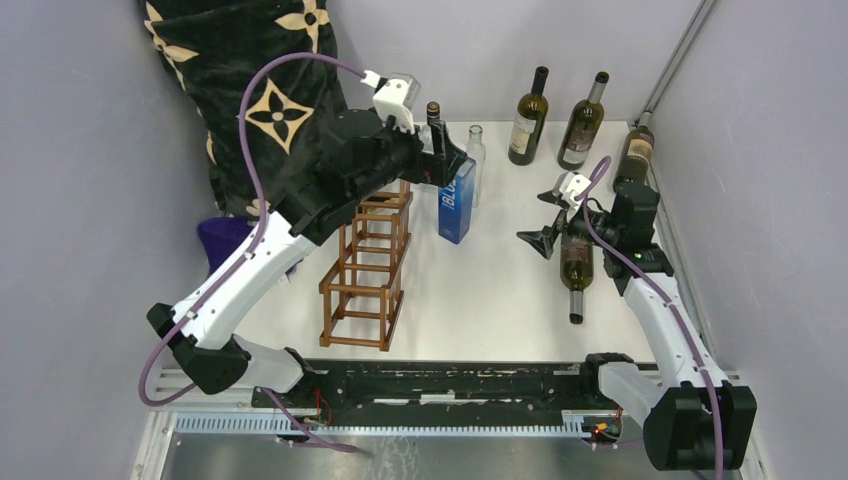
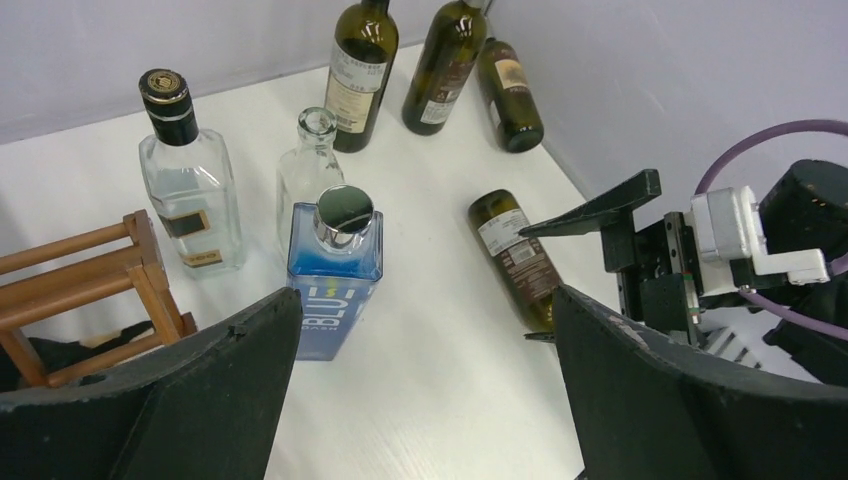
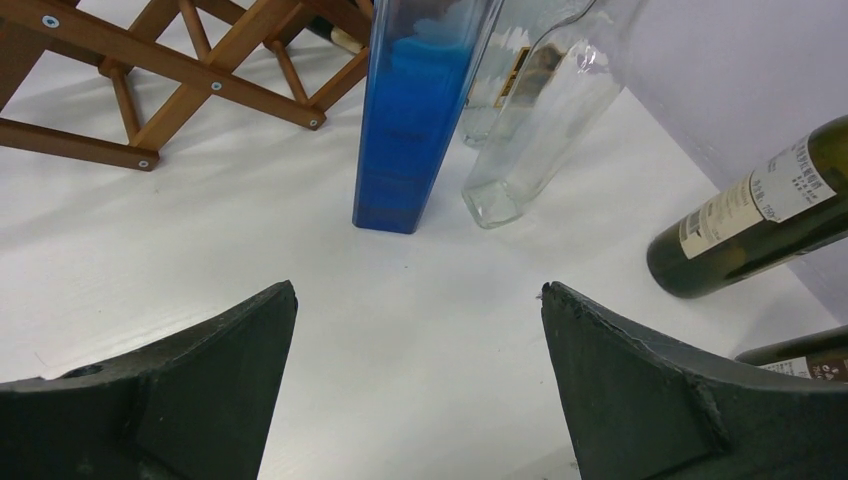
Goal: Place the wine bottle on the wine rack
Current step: Pick up the wine bottle from the center of the board.
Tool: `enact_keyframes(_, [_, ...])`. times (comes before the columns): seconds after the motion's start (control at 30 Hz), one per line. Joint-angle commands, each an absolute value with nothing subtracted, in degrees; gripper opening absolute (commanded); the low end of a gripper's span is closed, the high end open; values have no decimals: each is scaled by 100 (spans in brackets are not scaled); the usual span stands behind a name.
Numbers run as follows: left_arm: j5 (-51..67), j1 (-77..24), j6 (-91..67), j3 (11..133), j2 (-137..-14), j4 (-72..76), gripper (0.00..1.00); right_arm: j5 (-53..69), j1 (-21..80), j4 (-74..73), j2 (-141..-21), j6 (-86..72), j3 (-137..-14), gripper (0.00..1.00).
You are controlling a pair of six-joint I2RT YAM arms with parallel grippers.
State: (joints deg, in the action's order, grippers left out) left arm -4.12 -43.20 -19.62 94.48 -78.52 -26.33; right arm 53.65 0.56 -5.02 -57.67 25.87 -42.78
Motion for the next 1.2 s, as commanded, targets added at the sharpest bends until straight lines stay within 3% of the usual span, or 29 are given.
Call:
enact_keyframes(0.0, [-901,-4473,-1289,9956,-8023,-2930,100,5344,38,-505,-5600,2687,-4211,98])
enact_keyframes(0.27, [-360,-4465,-1477,9341,-7827,-2021,100,5377,34,-499,-5616,2614,-4170,98])
enact_keyframes(0.47, [-400,-4465,-1480,9379,-7861,-2131,100,5379,34,-433,-5628,2540,-4166,98])
enact_keyframes(1.17, [-1590,-4785,-1656,10919,-8852,-3562,95,5370,32,-344,-5686,2466,-4083,98])
